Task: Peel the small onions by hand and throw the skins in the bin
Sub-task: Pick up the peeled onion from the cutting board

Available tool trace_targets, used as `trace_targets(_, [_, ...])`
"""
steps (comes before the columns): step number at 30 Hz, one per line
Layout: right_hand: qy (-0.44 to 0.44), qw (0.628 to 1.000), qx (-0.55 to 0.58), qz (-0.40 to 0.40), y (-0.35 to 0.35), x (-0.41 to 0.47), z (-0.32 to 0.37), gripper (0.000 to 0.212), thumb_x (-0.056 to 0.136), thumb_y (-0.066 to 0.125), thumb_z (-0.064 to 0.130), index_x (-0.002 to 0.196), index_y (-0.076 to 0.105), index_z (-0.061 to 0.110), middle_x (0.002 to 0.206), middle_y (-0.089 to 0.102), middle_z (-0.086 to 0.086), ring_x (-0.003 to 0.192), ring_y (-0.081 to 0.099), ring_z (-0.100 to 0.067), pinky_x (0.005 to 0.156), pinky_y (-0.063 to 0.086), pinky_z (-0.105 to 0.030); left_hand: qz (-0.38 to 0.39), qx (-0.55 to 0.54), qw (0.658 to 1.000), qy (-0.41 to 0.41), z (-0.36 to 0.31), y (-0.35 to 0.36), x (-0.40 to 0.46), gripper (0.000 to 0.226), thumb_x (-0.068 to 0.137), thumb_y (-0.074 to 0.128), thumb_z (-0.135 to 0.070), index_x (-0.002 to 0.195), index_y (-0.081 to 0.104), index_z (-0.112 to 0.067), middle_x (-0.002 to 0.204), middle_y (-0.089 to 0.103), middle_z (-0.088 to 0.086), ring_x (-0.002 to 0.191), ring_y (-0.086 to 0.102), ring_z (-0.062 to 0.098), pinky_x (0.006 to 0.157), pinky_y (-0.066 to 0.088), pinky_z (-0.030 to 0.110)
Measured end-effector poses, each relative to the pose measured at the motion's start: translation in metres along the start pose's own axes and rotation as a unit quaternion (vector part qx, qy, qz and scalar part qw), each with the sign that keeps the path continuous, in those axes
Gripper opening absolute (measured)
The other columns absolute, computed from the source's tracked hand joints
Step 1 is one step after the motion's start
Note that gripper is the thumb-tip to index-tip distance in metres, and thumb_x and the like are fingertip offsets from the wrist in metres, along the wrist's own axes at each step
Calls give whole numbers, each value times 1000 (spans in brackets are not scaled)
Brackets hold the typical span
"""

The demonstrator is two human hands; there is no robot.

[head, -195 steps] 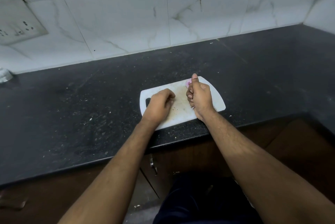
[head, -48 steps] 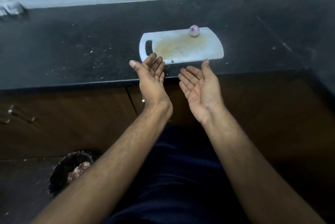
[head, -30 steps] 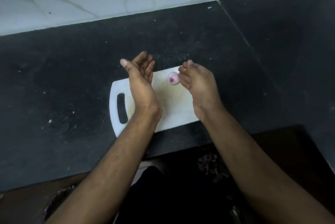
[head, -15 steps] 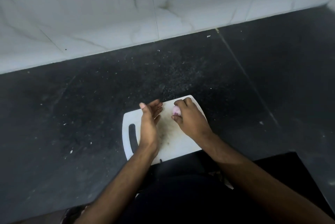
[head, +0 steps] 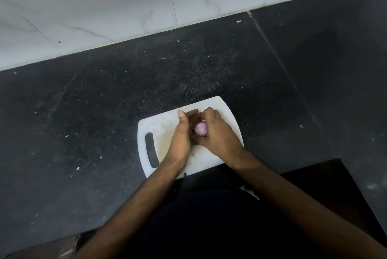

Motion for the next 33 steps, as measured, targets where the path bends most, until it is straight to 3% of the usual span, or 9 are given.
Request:
trace_targets(2, [-15,999,11,43,1,-3,-4,67,73,88,34,124,48,16,117,45,0,95,57,-18,82,53,-40,9,-39,999,-12,2,0,3,76,86,20,-79,135,56,-31,144,63,-2,135,58,13,121,40,45])
trace_targets(4, [-28,999,14,42,-1,-6,-8,58,80,84,27,126,50,16,120,46,0,93,58,-17,87,53,-42,16,-60,998,-8,2,-1,6,83,87,18,-78,143,49,-26,150,56,2,139,54,14,123,36,42])
trace_targets(7, [-34,999,-1,-20,-8,-10,-10,38,87,77,30,118,55,20,116,50,3,89,61,-16,78,55,-43,5,-49,999,19,1,-5,9,91,92,13,-80,152,43,-19,157,50,3,145,47,12,124,32,35])
trace_targets(13, [-16,996,-61,-69,-14,0,1,35,89,73,34,111,51,17,110,56,-2,99,59,-21,77,52,-41,-6,105,989,108,-14,-13,-1,79,100,10,-64,140,60,-18,136,66,-12,129,56,-6,100,39,4])
trace_targets(16, [-13,997,-54,-53,-11,6,5,37,90,72,36,115,50,17,112,58,-2,101,60,-22,78,51,-42,-2,123,987,107,-15,-17,2,85,96,12,-72,148,53,-18,139,61,-15,128,52,-16,106,39,6])
trace_targets(23, [-13,998,-36,-47,-5,5,2,63,85,77,39,134,47,15,127,55,-3,114,56,-20,87,51,-37,-20,133,982,133,-23,-25,1,101,84,10,-93,145,56,-27,144,62,-12,136,52,-2,111,36,13])
trace_targets(28, [-8,999,-32,-41,-11,4,2,66,85,78,39,138,46,16,130,53,-3,115,56,-20,88,52,-40,-25,131,984,119,-23,-22,-2,81,95,10,-76,143,55,-29,144,61,-13,133,51,-8,103,36,6])
trace_targets(31, [-20,998,-39,-45,-15,5,5,67,85,77,43,139,47,17,132,52,-2,117,56,-19,89,52,-40,-34,134,981,140,-30,-24,-2,87,93,12,-81,142,57,-24,138,65,-12,127,55,-9,95,38,1])
trace_targets(33, [-26,998,-35,-43,-16,4,6,70,84,76,46,141,46,18,135,51,-1,119,56,-19,88,53,-39,-49,126,978,160,-31,-28,-5,81,98,12,-72,140,59,-20,129,69,-8,120,61,-5,92,41,3])
Point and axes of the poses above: each hand's wrist, its own x-axis towards the middle knuckle, its own y-axis out of the palm, z = x × y, the point moved 9 cm from there along x, towards the middle knuckle
